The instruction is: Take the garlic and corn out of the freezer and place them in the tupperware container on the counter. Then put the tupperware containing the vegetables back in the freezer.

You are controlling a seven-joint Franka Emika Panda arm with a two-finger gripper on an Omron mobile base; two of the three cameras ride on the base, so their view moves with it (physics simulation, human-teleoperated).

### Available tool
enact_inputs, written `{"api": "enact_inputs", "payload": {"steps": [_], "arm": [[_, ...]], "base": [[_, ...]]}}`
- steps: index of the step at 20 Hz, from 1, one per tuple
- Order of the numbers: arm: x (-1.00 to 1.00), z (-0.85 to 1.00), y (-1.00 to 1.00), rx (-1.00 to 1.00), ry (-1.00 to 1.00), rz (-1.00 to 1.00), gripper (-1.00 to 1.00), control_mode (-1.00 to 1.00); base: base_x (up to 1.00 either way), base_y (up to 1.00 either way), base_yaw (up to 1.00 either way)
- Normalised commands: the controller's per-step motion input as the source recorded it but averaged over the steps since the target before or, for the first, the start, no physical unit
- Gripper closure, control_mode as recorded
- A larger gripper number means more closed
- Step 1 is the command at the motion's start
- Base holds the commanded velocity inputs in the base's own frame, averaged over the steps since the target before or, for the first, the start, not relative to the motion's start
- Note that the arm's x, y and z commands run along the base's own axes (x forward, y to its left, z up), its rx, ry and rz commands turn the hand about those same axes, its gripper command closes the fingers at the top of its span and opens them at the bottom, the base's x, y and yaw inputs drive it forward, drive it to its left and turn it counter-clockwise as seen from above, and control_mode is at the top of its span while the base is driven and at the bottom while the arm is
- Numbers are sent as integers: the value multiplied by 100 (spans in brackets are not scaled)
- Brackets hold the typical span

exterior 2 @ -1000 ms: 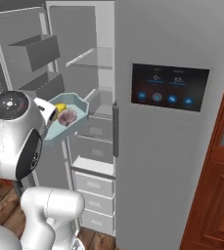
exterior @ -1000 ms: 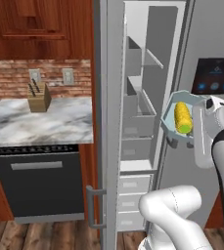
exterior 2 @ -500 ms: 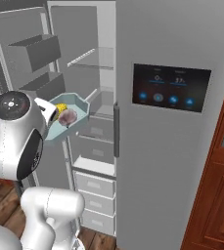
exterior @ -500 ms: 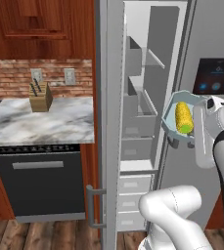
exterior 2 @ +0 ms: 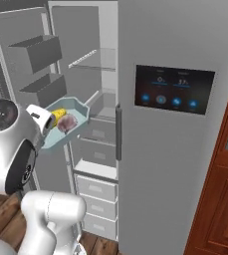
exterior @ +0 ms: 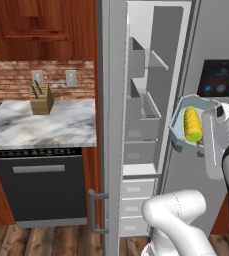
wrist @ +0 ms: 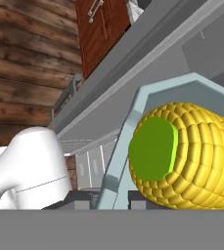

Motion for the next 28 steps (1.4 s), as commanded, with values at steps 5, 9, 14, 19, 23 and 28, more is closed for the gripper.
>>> {"api": "enact_inputs", "payload": {"steps": [5, 9, 14, 19, 23, 28], "arm": [[3, -18, 0, -22, 0, 17, 100, -100], [24, -18, -2, -15, 1, 26, 100, -100], [58, -14, 0, -6, 0, 18, 100, -100], [96, -8, -16, -1, 9, 4, 100, -100], [99, -31, -24, -7, 5, 0, 100, -100], [91, -44, -3, -7, 0, 3, 100, -100]], "base": [[0, 0, 0], [0, 0, 0], [0, 0, 0], [0, 0, 0], [0, 0, 0], [0, 0, 0]]}}
